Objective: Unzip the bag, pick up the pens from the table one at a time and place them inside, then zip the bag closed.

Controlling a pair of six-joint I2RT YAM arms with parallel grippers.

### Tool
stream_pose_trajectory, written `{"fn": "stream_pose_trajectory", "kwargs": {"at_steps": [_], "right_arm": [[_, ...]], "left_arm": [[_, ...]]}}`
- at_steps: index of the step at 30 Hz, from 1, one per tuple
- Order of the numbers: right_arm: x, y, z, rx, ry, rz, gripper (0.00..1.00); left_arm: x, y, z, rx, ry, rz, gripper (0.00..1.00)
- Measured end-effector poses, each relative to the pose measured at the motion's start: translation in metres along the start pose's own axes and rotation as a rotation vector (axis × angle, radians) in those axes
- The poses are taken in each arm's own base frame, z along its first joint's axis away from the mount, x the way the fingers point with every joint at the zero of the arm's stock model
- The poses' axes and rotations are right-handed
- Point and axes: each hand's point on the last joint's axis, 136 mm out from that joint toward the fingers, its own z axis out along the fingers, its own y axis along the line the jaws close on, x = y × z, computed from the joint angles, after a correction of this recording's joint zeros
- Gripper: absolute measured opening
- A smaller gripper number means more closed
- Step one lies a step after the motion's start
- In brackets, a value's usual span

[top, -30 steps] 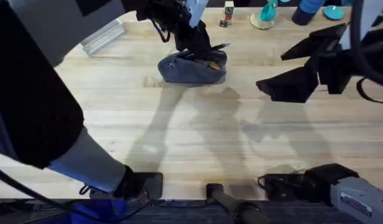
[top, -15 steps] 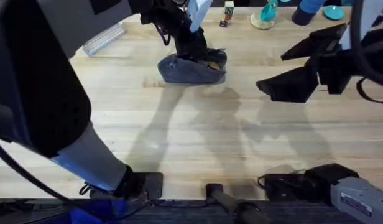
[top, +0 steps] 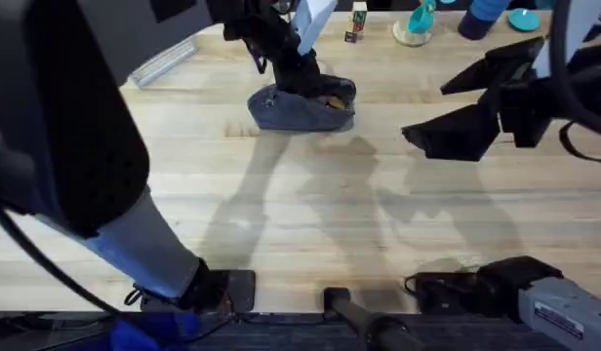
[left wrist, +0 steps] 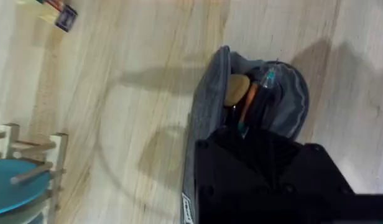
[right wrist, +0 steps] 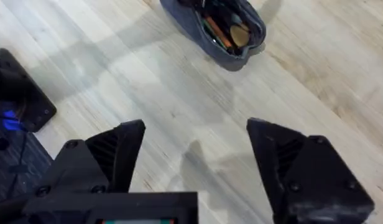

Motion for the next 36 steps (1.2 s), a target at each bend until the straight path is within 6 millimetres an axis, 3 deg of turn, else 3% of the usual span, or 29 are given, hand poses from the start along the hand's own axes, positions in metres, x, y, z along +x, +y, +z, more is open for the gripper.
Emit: {"fn": "stream_pose_trajectory", "kwargs": {"at_steps": [16, 19, 23, 24, 26, 36], "right_arm": [[0.0007, 0.0003, -0.0001, -0.001, 0.003, 0.001, 0.996], [0.0007, 0.0003, -0.0001, -0.001, 0.003, 0.001, 0.996], [0.0007, 0.0003, 0.0000, -0.001, 0.003, 0.001, 0.996], [0.0007, 0.0003, -0.0001, -0.001, 0.003, 0.001, 0.996], [0.0007, 0.0003, 0.0000, -0.001, 0.003, 0.001, 0.996], [0.0007, 0.0003, 0.0000, -0.001, 0.003, 0.001, 0.997]], "left_arm": [[0.0045, -0.0002, 0.0065, 0.014, 0.010, -0.009, 0.047], [0.0044, -0.0003, 0.0065, 0.014, 0.009, -0.005, 0.257], [0.0044, -0.0002, 0.0065, 0.014, 0.009, -0.004, 0.852], [0.0044, -0.0002, 0.0065, 0.014, 0.009, -0.008, 0.954], [0.0044, -0.0002, 0.0065, 0.014, 0.009, -0.006, 0.991], [0.0043, -0.0001, 0.0065, 0.014, 0.009, -0.005, 0.994]]}}
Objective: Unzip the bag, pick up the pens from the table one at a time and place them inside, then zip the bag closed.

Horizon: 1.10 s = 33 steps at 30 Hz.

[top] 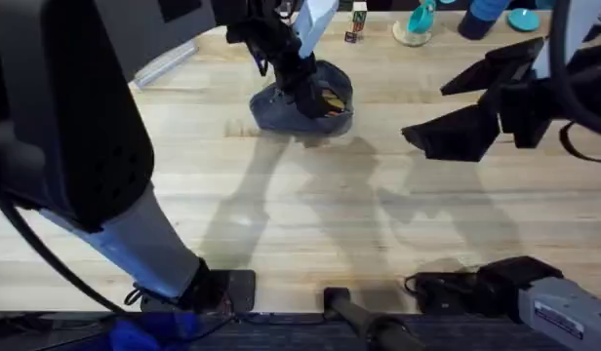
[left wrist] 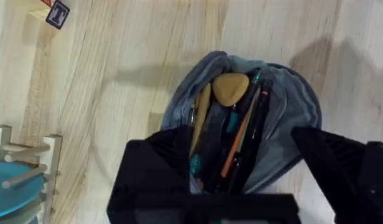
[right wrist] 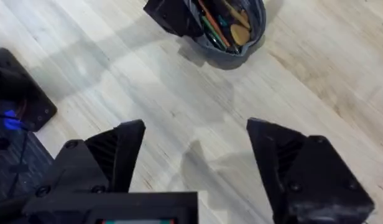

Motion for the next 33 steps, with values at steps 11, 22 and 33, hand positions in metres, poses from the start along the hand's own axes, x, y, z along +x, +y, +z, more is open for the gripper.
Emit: {"fn": "stream_pose_trajectory", "kwargs": {"at_steps": [11, 22, 33], "right_arm": [[0.000, 0.000, 0.000, 0.000, 0.000, 0.000, 0.996], [0.000, 0.000, 0.000, 0.000, 0.000, 0.000, 0.996], [0.000, 0.000, 0.000, 0.000, 0.000, 0.000, 0.996]], "left_arm": [[-0.027, 0.016, -0.023, -0.052, -0.037, -0.051, 0.995], [-0.055, 0.026, -0.084, -0.128, 0.014, -0.128, 0.994], [-0.062, 0.043, -0.119, -0.264, 0.045, -0.283, 0.993]]}}
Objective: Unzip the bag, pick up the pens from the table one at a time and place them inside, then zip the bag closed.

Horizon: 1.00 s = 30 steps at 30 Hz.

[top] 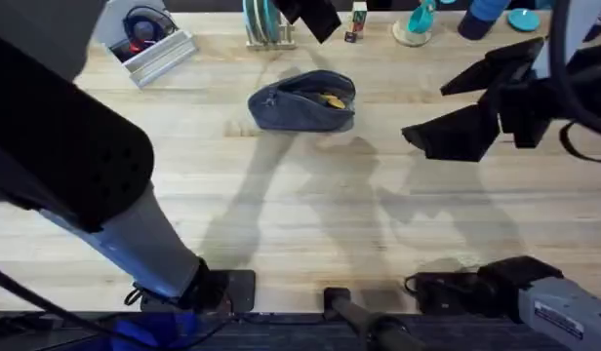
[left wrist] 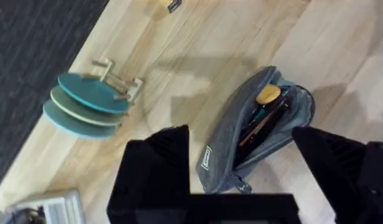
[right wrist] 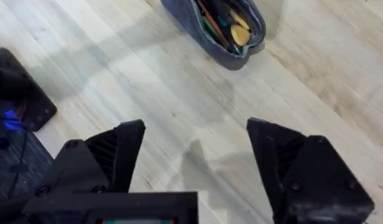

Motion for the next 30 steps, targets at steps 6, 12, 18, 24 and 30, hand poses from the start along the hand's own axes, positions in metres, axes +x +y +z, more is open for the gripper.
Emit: {"fn": "stream_pose_trajectory", "kwargs": {"at_steps": [6, 12, 18, 24, 30], "right_arm": [[0.000, 0.000, 0.000, 0.000, 0.000, 0.000, 0.996], [0.001, 0.000, 0.000, -0.001, 0.003, 0.001, 0.997], [0.011, 0.004, 0.000, -0.016, 0.042, 0.022, 0.996], [0.011, 0.004, 0.000, -0.017, 0.044, 0.023, 0.997], [0.010, 0.004, 0.000, -0.015, 0.040, 0.021, 0.997]], "left_arm": [[0.016, -0.006, -0.001, 0.013, 0.071, -0.086, 0.996], [0.030, -0.004, -0.004, 0.010, 0.118, -0.178, 0.997], [0.053, 0.010, -0.012, -0.004, 0.165, -0.289, 0.998], [0.054, 0.007, -0.012, 0.003, 0.173, -0.300, 0.998], [0.056, 0.003, -0.018, 0.002, 0.173, -0.307, 0.998]]}}
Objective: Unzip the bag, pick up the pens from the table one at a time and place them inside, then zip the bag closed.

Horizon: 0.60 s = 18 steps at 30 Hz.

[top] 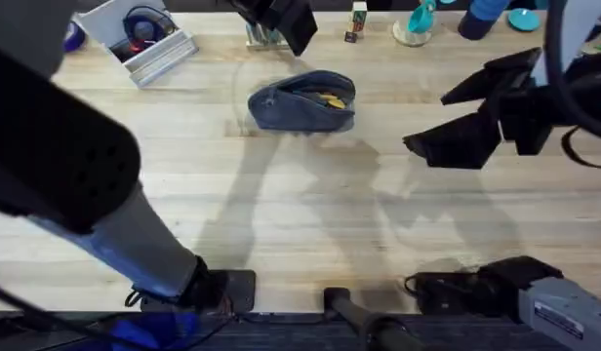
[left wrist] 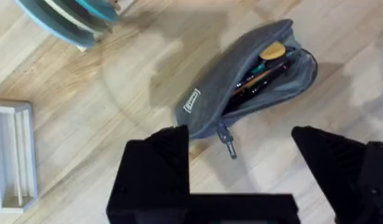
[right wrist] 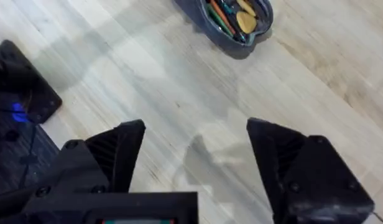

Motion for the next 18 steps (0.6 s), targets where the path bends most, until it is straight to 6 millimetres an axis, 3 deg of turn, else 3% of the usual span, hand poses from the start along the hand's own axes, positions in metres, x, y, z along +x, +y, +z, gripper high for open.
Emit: {"fn": "stream_pose_trajectory", "kwargs": {"at_steps": [8, 18], "right_arm": [[-0.004, -0.001, 0.000, 0.006, -0.015, -0.003, 0.996], [-0.006, -0.002, 0.000, 0.008, -0.023, 0.012, 0.996]], "left_arm": [[0.021, -0.014, -0.027, -0.024, -0.054, 0.007, 0.997], [0.068, -0.012, -0.025, -0.004, -0.047, -0.078, 0.997]]}}
